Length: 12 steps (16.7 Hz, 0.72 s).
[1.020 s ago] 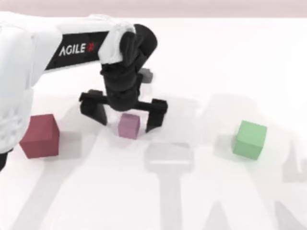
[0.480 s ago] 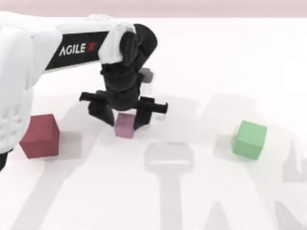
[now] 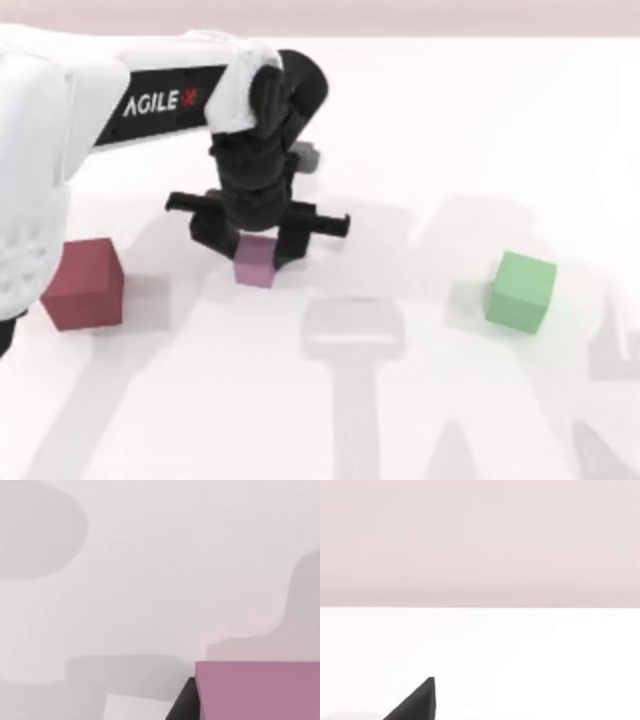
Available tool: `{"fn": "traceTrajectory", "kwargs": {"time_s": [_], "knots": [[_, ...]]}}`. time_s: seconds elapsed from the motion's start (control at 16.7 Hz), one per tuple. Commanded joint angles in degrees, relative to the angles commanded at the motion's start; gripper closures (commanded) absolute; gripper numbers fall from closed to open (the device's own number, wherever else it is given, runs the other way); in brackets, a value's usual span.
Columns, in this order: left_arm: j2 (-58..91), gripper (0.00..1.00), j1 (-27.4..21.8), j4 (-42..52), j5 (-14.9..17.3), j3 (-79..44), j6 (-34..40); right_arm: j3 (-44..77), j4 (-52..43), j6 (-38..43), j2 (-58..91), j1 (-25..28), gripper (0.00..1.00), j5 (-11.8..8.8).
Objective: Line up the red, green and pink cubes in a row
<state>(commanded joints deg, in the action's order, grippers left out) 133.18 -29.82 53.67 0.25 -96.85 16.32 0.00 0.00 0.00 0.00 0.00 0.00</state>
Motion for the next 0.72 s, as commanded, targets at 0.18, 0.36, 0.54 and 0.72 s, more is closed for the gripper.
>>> {"fn": "traceTrajectory", "kwargs": {"time_s": [0.18, 0.36, 0.54, 0.72], "knots": [[-2.06, 1.0, 0.15, 0.72, -0.57, -0.57, -0.4, 0.0, 0.0, 0.0, 0.0, 0.0, 0.0, 0.0], [-2.63, 1.0, 0.28, 3.09, -0.58, -2.62, -0.38, 0.0, 0.0, 0.0, 0.0, 0.0, 0.0, 0.0], [-4.25, 1.0, 0.84, 9.85, -0.6, -6.96, -0.22, 0.0, 0.0, 0.0, 0.0, 0.0, 0.0, 0.0], [-5.77, 1.0, 1.19, 14.19, -0.61, -10.22, -0.26, 0.0, 0.0, 0.0, 0.0, 0.0, 0.0, 0.0]]}}
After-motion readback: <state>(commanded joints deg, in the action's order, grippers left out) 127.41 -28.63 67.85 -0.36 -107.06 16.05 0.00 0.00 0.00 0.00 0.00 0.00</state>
